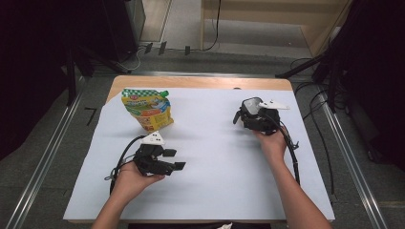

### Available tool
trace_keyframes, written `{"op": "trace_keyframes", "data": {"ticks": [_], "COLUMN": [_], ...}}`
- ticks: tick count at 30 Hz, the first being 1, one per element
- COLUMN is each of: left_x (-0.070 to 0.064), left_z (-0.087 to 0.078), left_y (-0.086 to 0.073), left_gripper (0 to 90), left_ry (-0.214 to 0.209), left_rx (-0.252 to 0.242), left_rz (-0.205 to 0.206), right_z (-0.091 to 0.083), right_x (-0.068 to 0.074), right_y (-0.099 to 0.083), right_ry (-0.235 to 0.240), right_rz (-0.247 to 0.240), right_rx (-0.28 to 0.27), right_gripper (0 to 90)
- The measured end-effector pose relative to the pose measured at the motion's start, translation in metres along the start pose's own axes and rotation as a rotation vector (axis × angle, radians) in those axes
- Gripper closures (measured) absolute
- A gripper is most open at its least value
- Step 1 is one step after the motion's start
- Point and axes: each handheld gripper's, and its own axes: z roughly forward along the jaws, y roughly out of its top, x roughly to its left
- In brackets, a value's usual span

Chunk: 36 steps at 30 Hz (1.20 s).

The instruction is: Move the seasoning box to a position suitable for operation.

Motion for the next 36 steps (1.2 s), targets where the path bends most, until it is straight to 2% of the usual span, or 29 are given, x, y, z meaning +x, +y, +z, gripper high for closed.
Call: {"op": "trace_keyframes", "data": {"ticks": [5, 7, 10, 11, 14, 15, 17, 23, 25, 30, 36], "left_x": [0.001, 0.003, 0.005, 0.007, 0.008, 0.008, 0.007, 0.008, 0.009, 0.010, 0.013], "left_z": [0.001, 0.002, 0.004, 0.005, 0.006, 0.006, 0.006, 0.009, 0.010, 0.012, 0.012], "left_y": [0.005, 0.008, 0.011, 0.013, 0.016, 0.017, 0.022, 0.029, 0.031, 0.033, 0.032], "left_gripper": [39.9, 40.0, 40.6, 40.9, 41.2, 41.7, 42.1, 44.6, 45.3, 45.3, 45.2], "left_ry": [0.022, 0.008, -0.004, -0.006, -0.010, -0.007, 0.000, -0.015, -0.019, -0.015, -0.010], "left_rx": [-0.018, -0.011, 0.000, 0.002, -0.002, 0.000, -0.008, -0.005, -0.003, 0.002, 0.002], "left_rz": [0.005, -0.014, -0.019, -0.014, -0.017, -0.015, -0.001, -0.011, -0.009, -0.005, -0.007], "right_z": [-0.005, -0.010, -0.014, -0.017, -0.020, -0.024, -0.027, -0.039, -0.043, -0.045, -0.040], "right_x": [0.011, 0.019, 0.025, 0.031, 0.037, 0.044, 0.049, 0.064, 0.074, 0.084, 0.106], "right_y": [0.001, 0.002, 0.001, 0.001, 0.000, -0.001, -0.002, -0.007, -0.010, -0.015, -0.022], "right_ry": [0.039, 0.058, 0.074, 0.090, 0.102, 0.119, 0.131, 0.171, 0.191, 0.216, 0.273], "right_rz": [-0.014, -0.022, -0.031, -0.037, -0.047, -0.067, -0.080, -0.104, -0.123, -0.126, -0.155], "right_rx": [-0.002, -0.003, -0.003, -0.003, -0.002, -0.001, -0.002, 0.001, 0.009, 0.019, 0.052], "right_gripper": [15.7, 15.7, 15.7, 15.7, 15.7, 15.7, 15.7, 15.7, 15.7, 15.7, 15.7]}}
